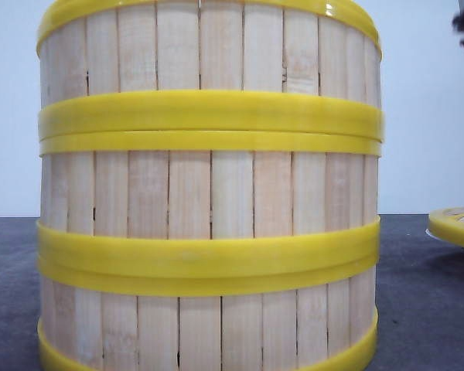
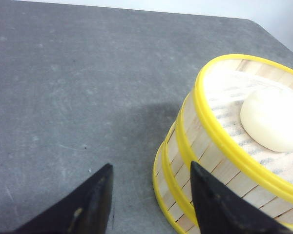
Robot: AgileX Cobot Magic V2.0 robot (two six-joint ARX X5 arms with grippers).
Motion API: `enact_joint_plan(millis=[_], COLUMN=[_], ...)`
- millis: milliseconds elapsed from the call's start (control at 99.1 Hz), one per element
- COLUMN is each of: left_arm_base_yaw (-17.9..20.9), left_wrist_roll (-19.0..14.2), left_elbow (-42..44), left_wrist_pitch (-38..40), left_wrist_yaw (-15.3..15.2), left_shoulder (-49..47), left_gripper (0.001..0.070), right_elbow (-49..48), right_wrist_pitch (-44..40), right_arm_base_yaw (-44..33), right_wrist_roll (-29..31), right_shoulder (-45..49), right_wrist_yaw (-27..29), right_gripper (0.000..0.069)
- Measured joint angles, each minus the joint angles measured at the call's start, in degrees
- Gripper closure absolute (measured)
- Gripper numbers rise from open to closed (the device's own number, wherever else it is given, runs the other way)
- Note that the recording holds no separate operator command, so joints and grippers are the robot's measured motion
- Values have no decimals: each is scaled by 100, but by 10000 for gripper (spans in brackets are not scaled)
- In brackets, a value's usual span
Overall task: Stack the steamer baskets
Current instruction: 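Lower the basket onto the stack top and open the right gripper, then grasp the woven bamboo lid at its rim with the right gripper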
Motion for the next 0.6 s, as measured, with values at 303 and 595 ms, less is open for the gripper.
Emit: enact_joint_plan(millis=[303, 595], left_arm_base_yaw=[0, 0], left_wrist_roll=[15, 15], left_elbow=[0, 0], left_wrist_pitch=[-61, -63], left_wrist_yaw=[0, 2], left_shoulder=[0, 0], left_gripper=[413, 413], right_elbow=[-581, -590], right_wrist_pitch=[437, 612], right_arm_base_yaw=[-376, -461], right_wrist_roll=[4, 26], right_shoulder=[256, 308], right_wrist_yaw=[114, 140], right_gripper=[357, 453])
